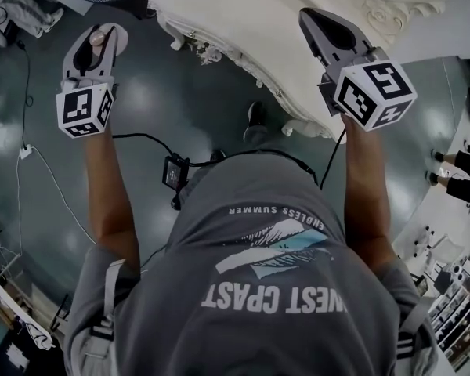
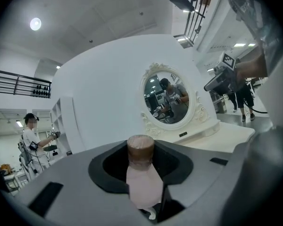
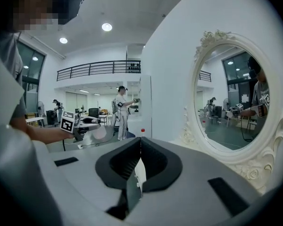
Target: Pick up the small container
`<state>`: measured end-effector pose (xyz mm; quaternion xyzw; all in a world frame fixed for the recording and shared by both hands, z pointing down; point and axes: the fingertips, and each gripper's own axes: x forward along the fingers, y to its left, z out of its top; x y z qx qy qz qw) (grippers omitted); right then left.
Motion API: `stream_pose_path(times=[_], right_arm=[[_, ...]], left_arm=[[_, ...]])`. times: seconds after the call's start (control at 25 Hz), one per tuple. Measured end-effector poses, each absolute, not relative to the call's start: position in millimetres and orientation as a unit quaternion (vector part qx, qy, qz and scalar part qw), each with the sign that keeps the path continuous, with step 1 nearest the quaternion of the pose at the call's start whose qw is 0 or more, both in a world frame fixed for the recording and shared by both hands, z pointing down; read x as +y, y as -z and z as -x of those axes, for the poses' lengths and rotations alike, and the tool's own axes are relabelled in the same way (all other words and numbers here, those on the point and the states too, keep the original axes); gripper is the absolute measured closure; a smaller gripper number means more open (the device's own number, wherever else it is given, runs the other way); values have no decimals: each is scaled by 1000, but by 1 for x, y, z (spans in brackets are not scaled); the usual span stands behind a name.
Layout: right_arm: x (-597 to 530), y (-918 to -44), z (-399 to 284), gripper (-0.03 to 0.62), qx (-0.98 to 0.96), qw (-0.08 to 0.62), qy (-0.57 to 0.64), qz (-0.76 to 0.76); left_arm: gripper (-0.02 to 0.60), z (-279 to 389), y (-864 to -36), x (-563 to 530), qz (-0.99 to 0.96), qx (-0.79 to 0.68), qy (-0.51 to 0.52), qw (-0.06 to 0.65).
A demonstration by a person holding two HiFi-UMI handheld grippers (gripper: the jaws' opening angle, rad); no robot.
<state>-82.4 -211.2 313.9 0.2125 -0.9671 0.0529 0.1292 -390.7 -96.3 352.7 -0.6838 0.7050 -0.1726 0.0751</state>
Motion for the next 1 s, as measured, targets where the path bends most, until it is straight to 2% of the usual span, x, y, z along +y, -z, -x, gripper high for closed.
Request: stream_pose_path(times=[0.32,1.0], right_arm=[[-189,-296,106,568,-974,116,-32,-191],[-155,-288,122,569,-974,131,0,-185]], left_arm=[[437,392,-329,-66,675,714,160,95],[438,387,-316,-47,692,699,142,106]])
